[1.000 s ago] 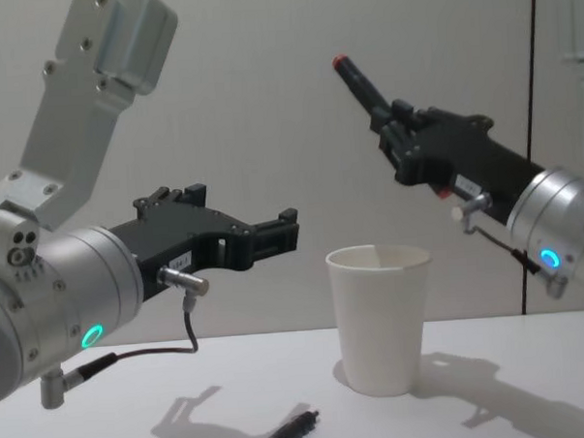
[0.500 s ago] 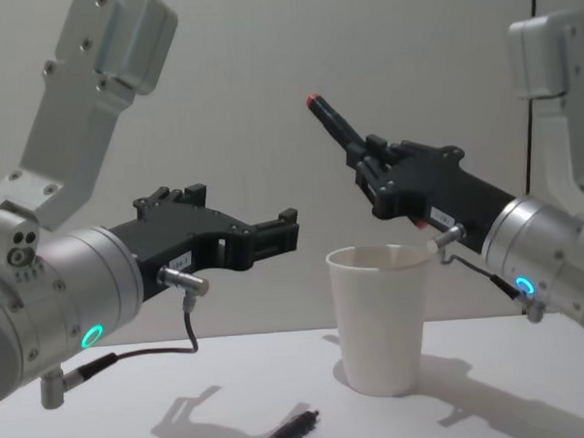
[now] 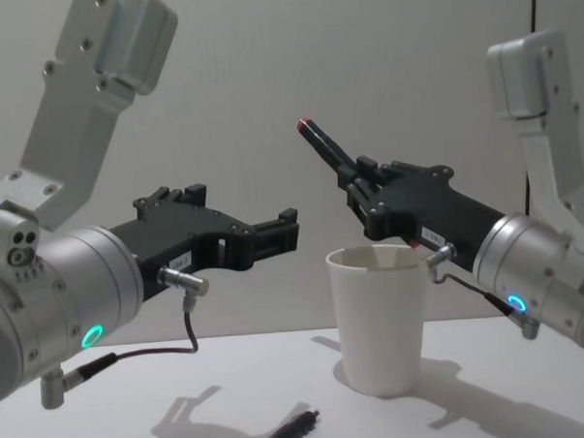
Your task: Place the pen into the pen holder.
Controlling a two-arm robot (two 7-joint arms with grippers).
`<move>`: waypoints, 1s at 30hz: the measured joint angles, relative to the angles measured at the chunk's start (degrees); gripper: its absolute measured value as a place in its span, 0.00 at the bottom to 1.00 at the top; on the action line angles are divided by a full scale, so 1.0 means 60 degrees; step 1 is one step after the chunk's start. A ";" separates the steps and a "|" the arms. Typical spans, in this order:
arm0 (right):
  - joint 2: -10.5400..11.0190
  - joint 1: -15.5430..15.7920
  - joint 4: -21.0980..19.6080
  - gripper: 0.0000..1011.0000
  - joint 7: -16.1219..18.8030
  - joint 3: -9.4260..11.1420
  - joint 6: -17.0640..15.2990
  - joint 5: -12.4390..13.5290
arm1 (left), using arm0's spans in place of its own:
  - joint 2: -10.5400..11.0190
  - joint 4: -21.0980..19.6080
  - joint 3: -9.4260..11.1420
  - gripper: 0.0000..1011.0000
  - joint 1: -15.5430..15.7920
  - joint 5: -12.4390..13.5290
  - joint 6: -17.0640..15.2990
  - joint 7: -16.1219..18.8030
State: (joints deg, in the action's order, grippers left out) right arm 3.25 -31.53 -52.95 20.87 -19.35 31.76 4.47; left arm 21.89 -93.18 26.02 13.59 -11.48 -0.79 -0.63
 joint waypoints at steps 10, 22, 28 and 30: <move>-0.0010 0.0035 0.0013 0.34 -0.0065 -0.0037 -0.0061 -0.0086 | 0.0000 0.0000 0.0000 0.99 -0.0001 0.0000 0.0000 0.0001; -0.0016 0.0050 0.0022 0.72 -0.0096 -0.0054 -0.0093 -0.0133 | 0.0000 0.0000 0.0000 0.99 0.0000 0.0000 0.0000 0.0001; 0.0010 0.0092 -0.0075 0.90 -0.0096 -0.0028 -0.0147 -0.0090 | 0.0000 0.0001 0.0000 0.99 0.0000 0.0000 0.0000 0.0001; 0.0040 0.0132 -0.0177 0.93 -0.0098 -0.0001 -0.0184 -0.0053 | 0.0000 0.0000 0.0000 0.99 0.0000 0.0000 0.0000 0.0001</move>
State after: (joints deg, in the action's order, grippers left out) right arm 3.49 -30.74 -54.01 20.28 -19.36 30.66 4.15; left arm 21.89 -93.18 26.03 13.59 -11.48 -0.79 -0.63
